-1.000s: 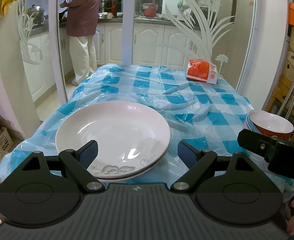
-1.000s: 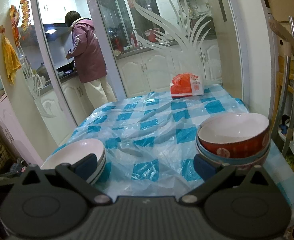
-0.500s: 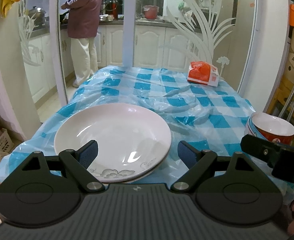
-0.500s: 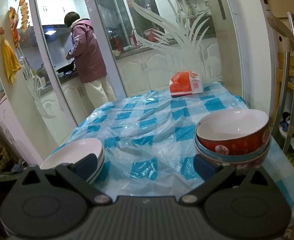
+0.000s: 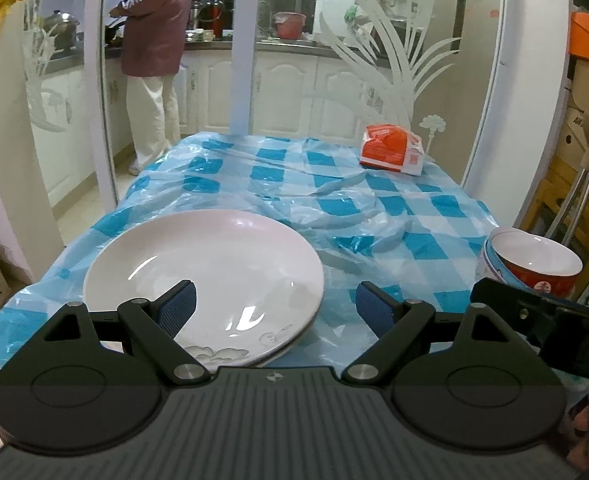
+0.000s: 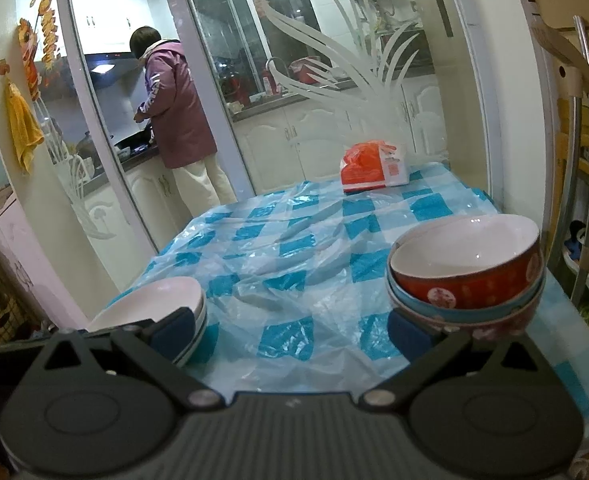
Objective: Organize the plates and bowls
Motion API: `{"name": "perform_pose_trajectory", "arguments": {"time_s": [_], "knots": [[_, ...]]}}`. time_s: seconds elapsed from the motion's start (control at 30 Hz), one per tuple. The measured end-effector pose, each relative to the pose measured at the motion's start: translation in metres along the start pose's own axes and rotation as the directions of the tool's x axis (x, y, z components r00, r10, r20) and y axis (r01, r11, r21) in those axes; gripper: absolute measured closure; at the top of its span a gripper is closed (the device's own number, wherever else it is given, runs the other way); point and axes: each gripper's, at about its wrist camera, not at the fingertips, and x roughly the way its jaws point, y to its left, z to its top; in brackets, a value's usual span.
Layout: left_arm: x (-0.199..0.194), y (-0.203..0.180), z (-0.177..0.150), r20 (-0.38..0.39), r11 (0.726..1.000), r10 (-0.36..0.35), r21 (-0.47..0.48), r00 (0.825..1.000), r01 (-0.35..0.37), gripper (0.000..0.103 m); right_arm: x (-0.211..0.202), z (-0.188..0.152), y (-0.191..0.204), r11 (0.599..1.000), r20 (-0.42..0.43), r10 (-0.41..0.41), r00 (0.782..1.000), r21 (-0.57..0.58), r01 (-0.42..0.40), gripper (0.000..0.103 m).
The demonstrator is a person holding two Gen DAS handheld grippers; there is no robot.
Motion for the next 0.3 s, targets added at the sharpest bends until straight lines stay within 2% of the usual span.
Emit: {"name": "perform_pose_trajectory", "arguments": {"time_s": [0.3], "knots": [[0.0028,0.0076,0.0064,0.015,1.0,-0.007,-0.012,1.0,0.007,0.0,0.0071,0.0021,-0.006,1.0,-0.001,-0.012,1.0,0.001,0.012,0.001]]}}
